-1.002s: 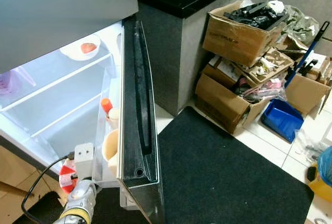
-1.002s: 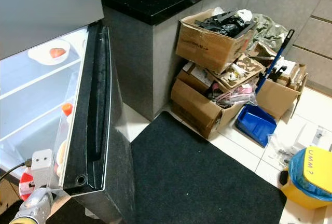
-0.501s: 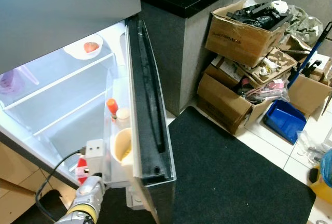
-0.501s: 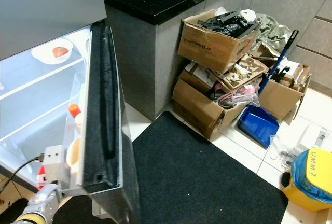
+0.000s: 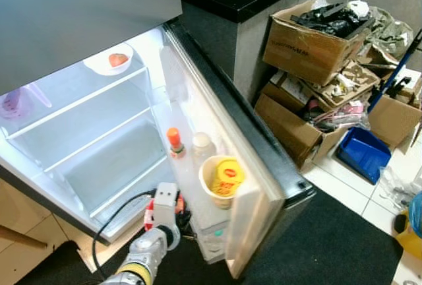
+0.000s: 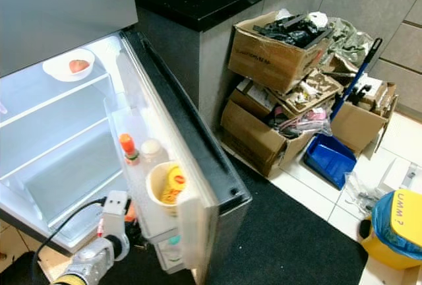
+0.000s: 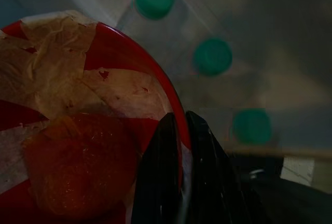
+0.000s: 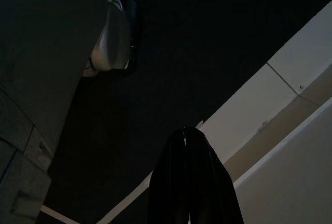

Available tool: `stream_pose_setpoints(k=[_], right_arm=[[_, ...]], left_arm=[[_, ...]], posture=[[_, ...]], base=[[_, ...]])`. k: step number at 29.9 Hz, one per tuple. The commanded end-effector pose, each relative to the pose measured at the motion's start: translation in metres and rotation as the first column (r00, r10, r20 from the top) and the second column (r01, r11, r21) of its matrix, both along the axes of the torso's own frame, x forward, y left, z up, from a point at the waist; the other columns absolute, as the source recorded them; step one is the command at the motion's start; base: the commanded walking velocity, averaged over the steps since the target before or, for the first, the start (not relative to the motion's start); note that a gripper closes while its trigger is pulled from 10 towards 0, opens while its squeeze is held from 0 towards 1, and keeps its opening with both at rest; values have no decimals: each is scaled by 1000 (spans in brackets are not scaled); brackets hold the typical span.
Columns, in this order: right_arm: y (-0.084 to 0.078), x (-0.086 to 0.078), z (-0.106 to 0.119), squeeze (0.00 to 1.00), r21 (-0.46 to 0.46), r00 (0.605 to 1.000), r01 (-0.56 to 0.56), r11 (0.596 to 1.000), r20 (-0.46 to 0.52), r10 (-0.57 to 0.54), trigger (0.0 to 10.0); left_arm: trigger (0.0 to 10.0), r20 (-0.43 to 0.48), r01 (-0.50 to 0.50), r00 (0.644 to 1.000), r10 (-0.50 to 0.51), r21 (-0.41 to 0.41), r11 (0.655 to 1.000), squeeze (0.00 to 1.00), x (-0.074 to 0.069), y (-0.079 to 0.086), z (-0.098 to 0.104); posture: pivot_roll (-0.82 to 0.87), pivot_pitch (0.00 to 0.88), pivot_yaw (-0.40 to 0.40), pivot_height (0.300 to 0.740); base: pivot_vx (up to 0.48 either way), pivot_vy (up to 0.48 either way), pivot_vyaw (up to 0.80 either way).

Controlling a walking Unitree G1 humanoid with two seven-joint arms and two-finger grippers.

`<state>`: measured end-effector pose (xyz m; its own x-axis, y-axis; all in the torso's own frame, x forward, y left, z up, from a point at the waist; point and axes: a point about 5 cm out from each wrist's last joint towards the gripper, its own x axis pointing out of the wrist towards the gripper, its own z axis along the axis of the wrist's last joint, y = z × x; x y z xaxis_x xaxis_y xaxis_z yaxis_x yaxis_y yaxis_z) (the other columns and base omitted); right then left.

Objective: Restocking fridge

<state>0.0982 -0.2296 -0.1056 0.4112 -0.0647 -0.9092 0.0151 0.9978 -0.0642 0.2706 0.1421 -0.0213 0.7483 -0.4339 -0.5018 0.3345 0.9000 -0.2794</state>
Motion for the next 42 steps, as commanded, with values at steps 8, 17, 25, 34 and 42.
stream_pose_setpoints(k=[8,17,25,34,42], right_arm=[[6,-6,-2,0,24,1000,7,1000,-6,-7,10000],[25,38,14,0,239,969,-127,963,238,69,10000],[44,73,38,0,462,888,-372,805,431,163,10000],[66,75,57,0,612,783,-617,494,539,310,10000],[72,115,82,0,536,713,-638,553,682,162,10000]], left_arm=[[10000,-29,58,998,-56,71,996,0,-11,-2,-9],[10000,-244,73,969,35,419,905,0,-74,59,-51],[10000,-373,61,918,134,468,882,0,-123,79,-70],[10000,-432,75,886,166,489,869,0,-148,84,-79],[10000,-441,82,882,169,496,864,0,-151,83,-80]], posture=[[-89,151,32,740],[-83,150,36,740],[-77,153,26,740],[-75,153,23,740],[-75,151,20,740]], base=[[0,0,0],[0,0,0],[0,0,0],[0,0,0],[0,0,0]])
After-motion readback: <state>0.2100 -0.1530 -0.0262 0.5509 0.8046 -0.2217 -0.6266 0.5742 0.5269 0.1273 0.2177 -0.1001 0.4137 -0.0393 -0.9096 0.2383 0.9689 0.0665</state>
